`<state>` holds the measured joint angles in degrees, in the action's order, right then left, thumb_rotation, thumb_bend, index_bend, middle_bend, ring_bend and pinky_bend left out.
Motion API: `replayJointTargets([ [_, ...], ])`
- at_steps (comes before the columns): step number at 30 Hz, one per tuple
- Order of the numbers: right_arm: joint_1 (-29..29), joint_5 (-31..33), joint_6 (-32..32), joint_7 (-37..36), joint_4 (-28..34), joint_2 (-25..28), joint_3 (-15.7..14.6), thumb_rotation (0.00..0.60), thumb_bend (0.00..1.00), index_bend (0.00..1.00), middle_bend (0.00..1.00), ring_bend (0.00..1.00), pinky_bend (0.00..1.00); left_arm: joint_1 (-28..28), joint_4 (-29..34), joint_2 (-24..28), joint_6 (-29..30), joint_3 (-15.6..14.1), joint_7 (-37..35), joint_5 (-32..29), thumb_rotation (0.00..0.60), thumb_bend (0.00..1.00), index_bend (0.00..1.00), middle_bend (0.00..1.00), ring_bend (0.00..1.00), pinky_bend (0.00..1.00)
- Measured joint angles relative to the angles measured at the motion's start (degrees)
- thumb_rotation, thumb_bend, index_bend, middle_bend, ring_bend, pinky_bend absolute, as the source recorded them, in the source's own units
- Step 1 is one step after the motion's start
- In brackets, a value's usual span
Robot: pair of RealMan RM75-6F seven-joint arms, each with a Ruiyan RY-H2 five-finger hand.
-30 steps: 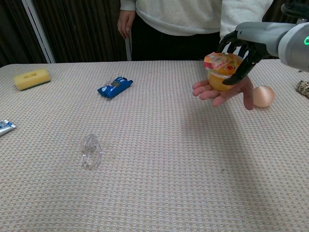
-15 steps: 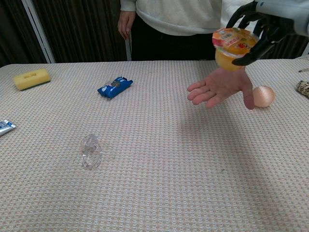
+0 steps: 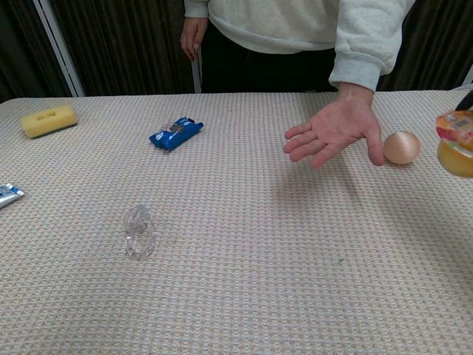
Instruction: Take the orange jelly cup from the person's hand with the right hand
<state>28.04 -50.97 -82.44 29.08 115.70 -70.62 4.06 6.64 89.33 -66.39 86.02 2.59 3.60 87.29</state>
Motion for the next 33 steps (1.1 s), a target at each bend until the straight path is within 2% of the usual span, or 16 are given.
replayJointTargets([
  [2, -0.79, 0.10, 0.91, -0.52, -2.45, -1.25, -0.83, 0.600, 0.27, 0.62, 0.52, 0.47, 0.54, -0.11, -0.10, -0.10, 0.30, 0.03, -0.01, 0.08, 0.600, 0.20, 0.01, 0.00, 0.00, 0.00],
  [3, -1.06, 0.17, 1.27, -0.62, -3.46, -1.85, -1.13, 0.600, 0.27, 0.60, 0.49, 0.43, 0.50, -0.15, -0.14, -0.13, 0.33, 0.04, -0.07, 0.06, 0.600, 0.20, 0.01, 0.00, 0.00, 0.00],
  [5, -1.48, 0.22, 1.87, -0.66, -5.65, -3.27, -1.56, 0.600, 0.24, 0.49, 0.36, 0.28, 0.31, -0.15, -0.15, -0.14, 0.24, 0.05, -0.19, -0.03, 0.600, 0.20, 0.01, 0.00, 0.00, 0.00],
  [6, -1.60, 0.19, 2.11, -0.64, -6.57, -3.89, -1.66, 0.600, 0.23, 0.41, 0.27, 0.17, 0.21, -0.13, -0.13, -0.12, 0.15, 0.05, -0.24, -0.07, 0.600, 0.20, 0.01, 0.00, 0.00, 0.00],
  [8, -1.76, 0.29, 3.04, -0.32, -8.52, -5.12, -1.90, 0.600, 0.21, 0.31, 0.15, 0.04, 0.11, -0.07, -0.14, -0.09, 0.09, 0.05, -0.31, -0.03, 0.600, 0.20, 0.01, 0.00, 0.00, 0.00],
  [11, -1.68, 1.02, 4.38, 1.12, -9.98, -6.02, -2.07, 0.600, 0.18, 0.21, 0.03, 0.00, 0.01, -0.04, -0.24, -0.09, 0.04, 0.04, -0.29, 0.00, 0.600, 0.20, 0.01, 0.00, 0.00, 0.00],
  [17, -1.34, 2.86, 7.37, 3.07, -10.00, -5.75, -2.02, 0.600, 0.15, 0.16, 0.00, 0.00, 0.00, -0.03, -0.29, -0.08, 0.07, 0.02, -0.41, 0.13, 0.600, 0.20, 0.01, 0.00, 0.00, 0.00],
  [22, -1.84, -0.26, 6.47, 2.92, -9.59, -4.40, -2.27, 0.600, 0.14, 0.16, 0.00, 0.00, 0.00, -0.09, -0.44, -0.12, 0.28, 0.02, -0.51, 0.23, 0.600, 0.20, 0.01, 0.00, 0.00, 0.00],
  [28, -4.31, -10.25, 2.03, 0.97, -11.03, -1.39, -3.84, 0.600, 0.13, 0.14, 0.00, 0.00, 0.00, -0.08, -0.80, -0.28, 0.38, 0.09, -0.60, 0.27, 0.600, 0.20, 0.01, 0.00, 0.00, 0.00],
  [33, -8.06, -22.02, -4.52, -3.35, -18.95, 0.08, -6.17, 0.600, 0.13, 0.05, 0.00, 0.00, 0.00, -0.07, -0.70, -0.26, 0.33, 0.01, -0.52, 0.38, 0.600, 0.20, 0.01, 0.00, 0.00, 0.00],
])
